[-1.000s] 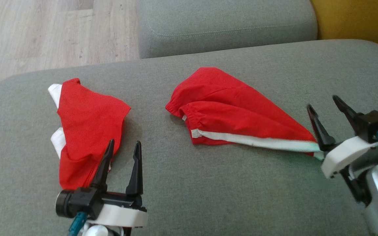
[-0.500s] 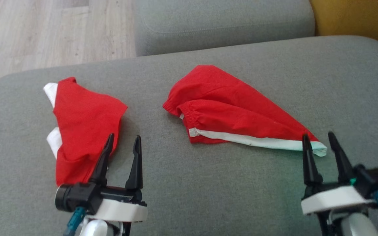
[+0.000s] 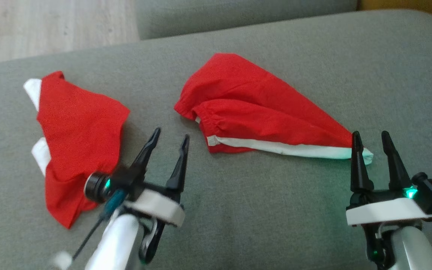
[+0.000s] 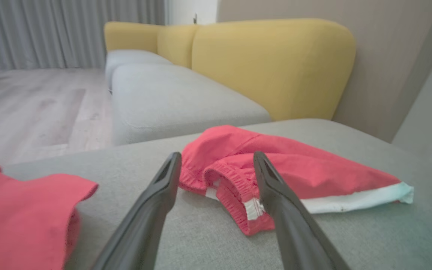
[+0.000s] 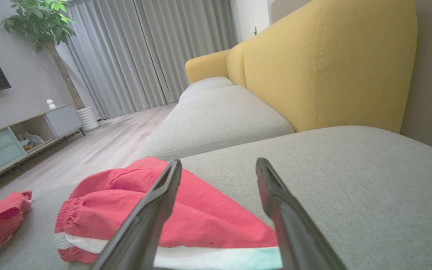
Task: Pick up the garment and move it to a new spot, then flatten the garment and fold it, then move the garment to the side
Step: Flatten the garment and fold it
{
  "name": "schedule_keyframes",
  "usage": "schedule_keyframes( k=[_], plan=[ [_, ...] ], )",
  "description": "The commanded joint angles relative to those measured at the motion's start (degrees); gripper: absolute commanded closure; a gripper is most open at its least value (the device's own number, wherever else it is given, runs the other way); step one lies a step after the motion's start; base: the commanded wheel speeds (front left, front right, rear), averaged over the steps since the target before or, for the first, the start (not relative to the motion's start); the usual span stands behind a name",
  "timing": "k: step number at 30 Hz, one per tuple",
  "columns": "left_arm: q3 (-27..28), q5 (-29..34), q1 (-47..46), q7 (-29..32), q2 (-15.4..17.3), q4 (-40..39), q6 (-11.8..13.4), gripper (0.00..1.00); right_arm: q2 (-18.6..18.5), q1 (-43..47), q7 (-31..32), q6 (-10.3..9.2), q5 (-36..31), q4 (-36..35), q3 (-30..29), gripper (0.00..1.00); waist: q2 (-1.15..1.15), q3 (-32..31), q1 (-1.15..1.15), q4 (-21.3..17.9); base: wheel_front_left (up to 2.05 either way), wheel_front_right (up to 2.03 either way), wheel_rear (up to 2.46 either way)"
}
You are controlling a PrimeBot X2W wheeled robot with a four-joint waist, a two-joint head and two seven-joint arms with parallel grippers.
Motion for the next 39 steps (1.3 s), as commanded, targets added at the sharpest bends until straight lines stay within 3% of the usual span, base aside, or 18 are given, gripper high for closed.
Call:
schedule_keyframes(
  k=[1,9,21,22,23,24,34,39],
  plan=[
    [1.25,-0.13,-3.48,0.84,0.22,-1.01,-0.23,0.00,-0.18,-2.11,-0.59,-0.04,0.39,-1.98,1.25,0.00,0.00,1.47,-0.01,-0.87,0.00,0.00,0.00],
    [-4.00,-2.28,-11.76,9.80,0.30,7.79,-2.13,0.00,-0.18,-3.88,-0.61,-0.04,1.38,-3.16,2.06,0.00,0.00,5.61,-0.01,-3.92,0.00,0.00,0.00],
    [-7.04,-5.69,-15.58,10.74,1.44,13.19,-2.51,0.00,-0.17,-4.66,-0.62,-0.04,2.20,-3.18,2.20,0.00,0.00,7.44,-0.01,-6.25,0.00,0.00,0.00],
    [-7.23,-5.86,-15.72,10.64,1.44,13.39,-2.52,0.07,-0.17,-4.65,-0.62,-0.04,2.18,-3.14,2.16,0.00,0.00,7.45,-0.01,-6.28,0.00,0.00,0.00],
    [-7.51,-6.09,-15.86,10.53,1.45,13.52,-2.53,0.60,-0.17,-4.64,-0.62,-0.04,2.12,-3.03,2.11,0.00,0.00,7.47,-0.01,-6.27,0.00,0.00,0.00],
    [-7.85,-6.36,-15.98,10.40,1.49,13.63,-2.54,1.00,-0.17,-4.64,-0.62,-0.04,1.92,-2.80,2.12,0.00,0.00,7.46,-0.01,-6.24,0.00,0.00,0.00],
    [-8.79,-7.45,-16.20,6.99,3.06,12.52,-2.38,1.00,-0.17,-4.50,-0.62,-0.04,0.41,-0.62,0.80,0.00,0.00,6.46,-0.01,-4.66,0.00,0.00,0.00],
    [-8.05,-7.53,-14.79,5.74,4.43,10.20,-1.14,1.00,-0.17,-4.28,-0.61,-0.04,-0.24,5.13,1.24,0.00,0.00,5.47,-0.01,-3.75,0.00,0.00,0.00]
  ],
)
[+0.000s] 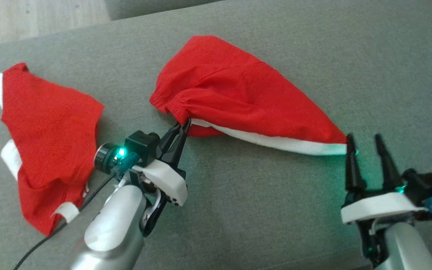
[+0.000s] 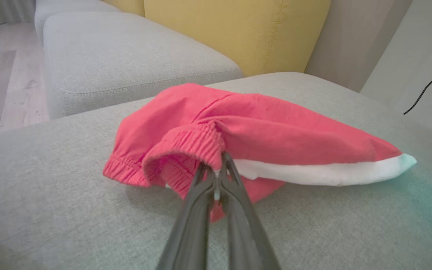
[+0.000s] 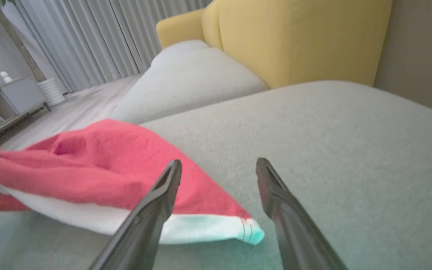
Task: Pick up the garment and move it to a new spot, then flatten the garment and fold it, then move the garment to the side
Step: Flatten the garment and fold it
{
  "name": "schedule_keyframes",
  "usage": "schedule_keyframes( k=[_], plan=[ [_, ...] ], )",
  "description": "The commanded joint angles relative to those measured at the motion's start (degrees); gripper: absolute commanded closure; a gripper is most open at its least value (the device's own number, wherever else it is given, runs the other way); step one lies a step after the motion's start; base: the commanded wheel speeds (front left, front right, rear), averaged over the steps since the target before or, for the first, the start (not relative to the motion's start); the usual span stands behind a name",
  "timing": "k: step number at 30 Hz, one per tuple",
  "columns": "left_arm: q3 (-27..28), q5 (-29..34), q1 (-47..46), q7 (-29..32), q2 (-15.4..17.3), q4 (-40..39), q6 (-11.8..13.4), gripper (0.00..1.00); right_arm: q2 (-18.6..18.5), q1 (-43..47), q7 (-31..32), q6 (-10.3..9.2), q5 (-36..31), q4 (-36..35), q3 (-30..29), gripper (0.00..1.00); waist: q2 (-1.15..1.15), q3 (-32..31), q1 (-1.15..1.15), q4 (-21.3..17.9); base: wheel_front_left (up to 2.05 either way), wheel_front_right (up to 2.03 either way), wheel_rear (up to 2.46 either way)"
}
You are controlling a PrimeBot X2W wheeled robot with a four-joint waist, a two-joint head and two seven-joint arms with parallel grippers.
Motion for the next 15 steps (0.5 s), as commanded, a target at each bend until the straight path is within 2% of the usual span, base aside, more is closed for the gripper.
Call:
schedule_keyframes(
  k=[1,8,15],
  plan=[
    [1.88,-0.12,-0.79,-0.45,1.35,-2.25,0.58,1.00,-0.17,-0.89,-0.37,-0.04,-0.47,-0.55,1.77,0.00,0.00,-0.31,0.00,0.40,0.00,0.00,0.00],
    [1.71,0.32,0.60,0.50,2.96,-5.84,1.90,1.00,-0.17,-1.48,1.28,-0.04,-0.02,7.29,1.60,0.00,0.00,-0.28,0.00,1.13,0.00,0.00,0.00],
    [1.03,0.18,1.69,1.29,3.14,-8.35,2.57,1.00,-0.17,-3.12,2.48,-0.04,-0.74,11.97,2.56,0.00,0.00,-0.22,0.00,1.85,0.00,0.00,0.00]
  ],
)
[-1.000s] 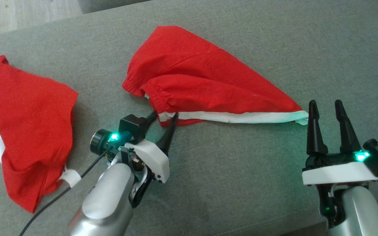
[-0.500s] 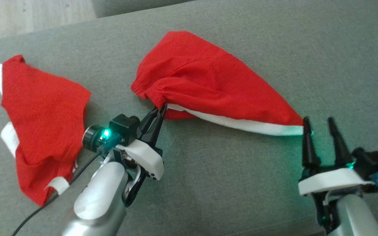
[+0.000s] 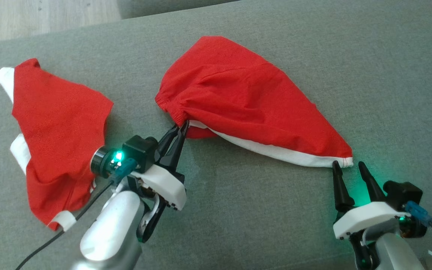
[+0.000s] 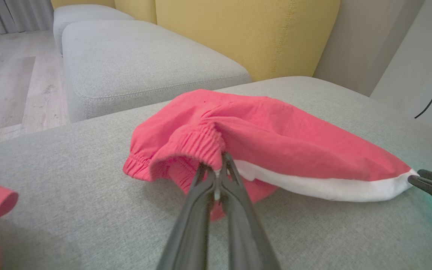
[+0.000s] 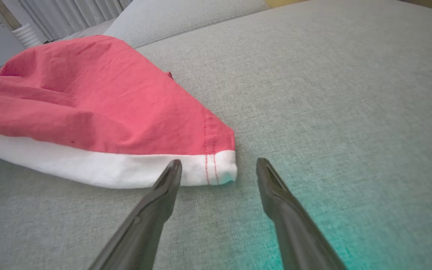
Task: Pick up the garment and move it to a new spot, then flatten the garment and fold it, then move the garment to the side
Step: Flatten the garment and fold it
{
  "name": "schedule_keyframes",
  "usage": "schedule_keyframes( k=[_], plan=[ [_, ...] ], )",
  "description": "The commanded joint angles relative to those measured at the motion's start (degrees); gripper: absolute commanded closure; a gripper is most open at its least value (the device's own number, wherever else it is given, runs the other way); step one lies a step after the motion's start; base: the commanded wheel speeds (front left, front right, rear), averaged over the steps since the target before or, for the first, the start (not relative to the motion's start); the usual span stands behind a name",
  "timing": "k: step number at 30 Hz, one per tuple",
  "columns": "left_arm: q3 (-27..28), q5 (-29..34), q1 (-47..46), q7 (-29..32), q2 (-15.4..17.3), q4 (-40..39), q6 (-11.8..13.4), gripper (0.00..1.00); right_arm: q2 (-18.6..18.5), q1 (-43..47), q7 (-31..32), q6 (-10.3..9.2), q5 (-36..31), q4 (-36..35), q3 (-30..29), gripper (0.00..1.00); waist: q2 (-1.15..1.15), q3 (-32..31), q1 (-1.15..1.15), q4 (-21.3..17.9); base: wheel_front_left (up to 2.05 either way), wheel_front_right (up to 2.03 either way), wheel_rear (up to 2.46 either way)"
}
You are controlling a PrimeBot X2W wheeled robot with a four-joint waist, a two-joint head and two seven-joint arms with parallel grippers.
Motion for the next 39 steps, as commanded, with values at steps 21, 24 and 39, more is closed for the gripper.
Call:
schedule_keyframes(
  k=[21,24,39],
  plan=[
    [0.16,-0.46,-0.26,2.03,2.52,-3.87,0.84,1.00,-0.20,-4.68,-1.25,-0.04,-1.25,5.11,2.69,1.00,0.00,-1.01,0.00,2.19,0.00,0.00,0.00],
    [0.09,-0.54,0.10,2.18,2.79,-3.69,0.98,1.00,-0.20,-4.55,-1.56,-0.04,-0.88,4.53,3.09,1.00,0.00,-1.80,0.00,2.35,0.00,0.00,0.00],
    [-0.44,-1.51,-3.96,8.97,11.58,-8.06,-2.09,1.00,-0.20,-11.61,3.15,-0.04,2.80,-17.31,6.65,1.00,0.00,-10.99,0.00,3.75,0.00,0.00,0.00]
  ],
)
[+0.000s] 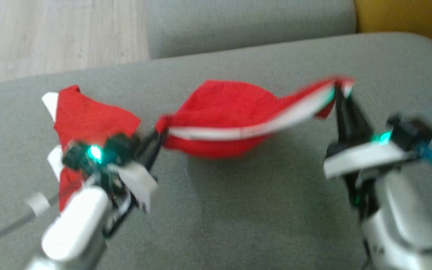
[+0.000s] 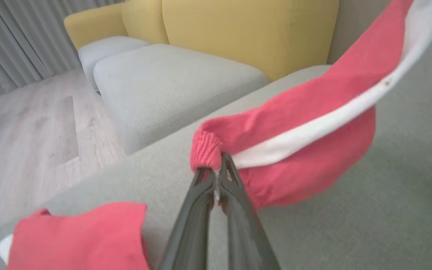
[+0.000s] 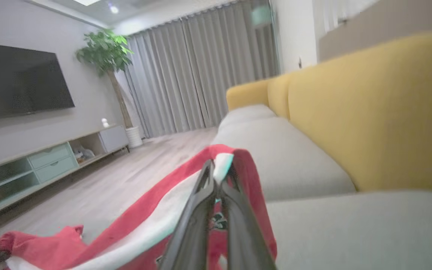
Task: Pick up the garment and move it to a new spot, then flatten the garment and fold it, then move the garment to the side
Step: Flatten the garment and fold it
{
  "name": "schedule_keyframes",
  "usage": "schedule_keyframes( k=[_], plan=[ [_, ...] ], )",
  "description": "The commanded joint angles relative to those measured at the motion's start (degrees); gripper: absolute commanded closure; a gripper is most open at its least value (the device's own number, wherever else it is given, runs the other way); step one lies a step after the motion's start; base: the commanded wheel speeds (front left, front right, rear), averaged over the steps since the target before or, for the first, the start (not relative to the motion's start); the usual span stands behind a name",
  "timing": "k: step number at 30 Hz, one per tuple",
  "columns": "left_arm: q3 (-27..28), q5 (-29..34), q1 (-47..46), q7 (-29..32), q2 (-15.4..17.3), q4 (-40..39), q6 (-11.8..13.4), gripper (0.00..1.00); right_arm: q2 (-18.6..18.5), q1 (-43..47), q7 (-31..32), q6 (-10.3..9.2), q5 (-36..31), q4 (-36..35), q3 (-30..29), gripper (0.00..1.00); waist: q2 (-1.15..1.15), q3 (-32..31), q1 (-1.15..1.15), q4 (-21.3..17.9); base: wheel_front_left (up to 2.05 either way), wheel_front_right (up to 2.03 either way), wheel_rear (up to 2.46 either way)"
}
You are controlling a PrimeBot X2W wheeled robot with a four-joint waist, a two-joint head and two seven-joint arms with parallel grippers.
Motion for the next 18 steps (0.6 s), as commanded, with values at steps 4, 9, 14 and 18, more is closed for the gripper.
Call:
schedule_keyframes(
  k=[4,9,14,18],
  plan=[
    [3.05,-2.54,-12.32,2.61,3.84,-3.48,-0.89,1.00,-0.10,-11.43,3.15,-0.04,-3.53,-5.39,-0.24,1.00,0.00,-3.28,0.00,0.86,0.00,0.00,0.00],
    [3.36,-4.45,-21.83,4.31,6.21,-2.57,-1.28,1.00,-0.37,-22.03,4.60,-0.04,-6.83,-4.32,-0.73,1.00,0.00,-5.03,0.00,0.63,0.00,0.00,0.00],
    [2.97,-6.23,-28.33,3.89,7.67,-2.15,-1.38,1.00,-1.92,-27.84,5.53,-0.04,-9.08,-2.61,-0.30,1.00,0.00,-7.17,0.00,0.79,0.00,0.00,0.00],
    [2.66,-6.58,-26.29,2.42,8.10,-4.37,-1.22,1.00,-3.40,-24.95,7.08,-0.04,-9.60,-3.30,-0.23,1.00,0.00,-8.05,0.00,1.01,0.00,0.00,0.00]
  ],
)
